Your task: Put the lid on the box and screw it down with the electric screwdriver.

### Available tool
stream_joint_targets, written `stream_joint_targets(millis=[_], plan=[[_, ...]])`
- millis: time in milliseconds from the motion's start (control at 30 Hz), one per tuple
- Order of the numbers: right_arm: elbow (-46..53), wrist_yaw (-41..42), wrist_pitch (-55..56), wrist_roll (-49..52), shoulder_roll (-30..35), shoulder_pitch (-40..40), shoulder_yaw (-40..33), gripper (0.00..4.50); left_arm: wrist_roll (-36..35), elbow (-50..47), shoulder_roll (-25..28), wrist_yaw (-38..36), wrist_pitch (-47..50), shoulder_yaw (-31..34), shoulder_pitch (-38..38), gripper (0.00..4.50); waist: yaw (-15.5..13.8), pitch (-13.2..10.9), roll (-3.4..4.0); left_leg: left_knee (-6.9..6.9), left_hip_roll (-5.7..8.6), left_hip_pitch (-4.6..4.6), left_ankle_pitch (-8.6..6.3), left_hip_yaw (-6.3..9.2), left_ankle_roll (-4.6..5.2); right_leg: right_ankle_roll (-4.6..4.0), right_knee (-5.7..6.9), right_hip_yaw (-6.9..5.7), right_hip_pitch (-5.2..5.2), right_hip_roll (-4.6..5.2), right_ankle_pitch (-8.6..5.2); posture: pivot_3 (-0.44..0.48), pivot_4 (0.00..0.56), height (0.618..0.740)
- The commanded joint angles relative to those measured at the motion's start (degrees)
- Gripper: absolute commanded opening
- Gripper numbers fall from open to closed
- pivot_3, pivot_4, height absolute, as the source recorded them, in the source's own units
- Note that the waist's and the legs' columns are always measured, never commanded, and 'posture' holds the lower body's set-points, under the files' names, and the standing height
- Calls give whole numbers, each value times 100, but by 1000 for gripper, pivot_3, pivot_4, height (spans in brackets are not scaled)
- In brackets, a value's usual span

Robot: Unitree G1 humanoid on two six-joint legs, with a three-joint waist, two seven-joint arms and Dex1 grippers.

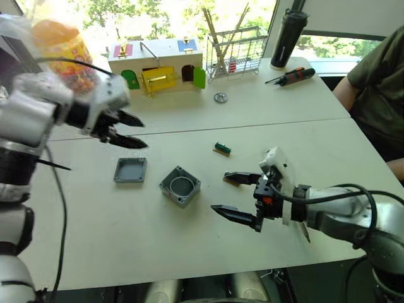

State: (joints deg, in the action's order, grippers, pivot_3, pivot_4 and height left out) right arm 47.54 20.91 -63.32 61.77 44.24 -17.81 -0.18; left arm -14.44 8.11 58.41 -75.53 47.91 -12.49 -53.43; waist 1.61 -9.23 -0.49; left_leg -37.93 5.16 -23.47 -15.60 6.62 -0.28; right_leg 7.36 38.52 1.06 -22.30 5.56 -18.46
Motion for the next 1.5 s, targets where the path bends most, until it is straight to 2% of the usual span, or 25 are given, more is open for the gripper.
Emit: stream_joint_targets(millis=[33,167,300,567,900,1000,1167,1233,1367,1500], plan=[[4,421,393,-513,76,-443,362,4500,217,-344,-233,1436,1669,548,259,3435,-22,-1,-1,-2,1,0,0,0,0,0,2,1,-1,0,0,0,150,740],[-242,746,777,-1213,-53,-729,956,4500,260,-937,-422,2440,3001,1051,865,3435,-39,-1,-4,-6,2,-4,13,-2,-23,0,5,5,-8,1,0,0,150,740],[-529,984,1117,-1825,-190,-884,1389,4500,138,-1385,-521,2956,3530,1304,1391,3435,-67,-1,-5,-6,3,-10,13,-6,-27,-1,41,15,-31,6,0,0,150,740],[-741,1156,1269,-2265,-472,-956,1488,4500,96,-1065,-929,3626,3419,1307,1499,3435,-107,-1,-6,-7,10,-10,20,-5,-40,-2,49,19,-35,13,0,0,150,740],[-634,782,1083,-2480,-799,-712,1291,4500,251,-79,-1190,3781,2678,536,1385,3435,-107,0,-6,-3,10,-11,20,-8,-42,-2,51,21,-41,26,0,0,150,740],[-593,665,1021,-2489,-849,-664,1205,4500,248,156,-1344,3814,2491,485,1310,2594,-119,1,-6,-5,18,-11,21,-8,-44,-2,52,19,-39,28,0,0,150,740],[-564,605,975,-2504,-818,-599,1057,4500,230,239,-1473,3864,2388,467,1331,215,-95,3,-4,-4,19,-11,21,-8,-44,-2,52,20,-40,31,0,0,150,740],[-567,615,976,-2514,-812,-577,1005,4500,227,250,-1507,3889,2359,472,1352,9,-102,3,-4,-4,19,-10,21,-8,-44,-2,53,20,-40,31,0,0,150,740],[-632,535,1031,-2600,-872,-582,882,4500,247,348,-1595,4025,2157,672,1400,9,-128,6,-2,-6,21,-9,21,-8,-44,-2,53,19,-35,31,0,0,150,740],[-870,421,994,-2540,-1077,-718,607,4500,152,532,-1696,4014,1452,1162,1223,9,-189,5,-3,-6,20,-8,24,-7,-49,-2,53,19,-35,30,0,0,150,740]])
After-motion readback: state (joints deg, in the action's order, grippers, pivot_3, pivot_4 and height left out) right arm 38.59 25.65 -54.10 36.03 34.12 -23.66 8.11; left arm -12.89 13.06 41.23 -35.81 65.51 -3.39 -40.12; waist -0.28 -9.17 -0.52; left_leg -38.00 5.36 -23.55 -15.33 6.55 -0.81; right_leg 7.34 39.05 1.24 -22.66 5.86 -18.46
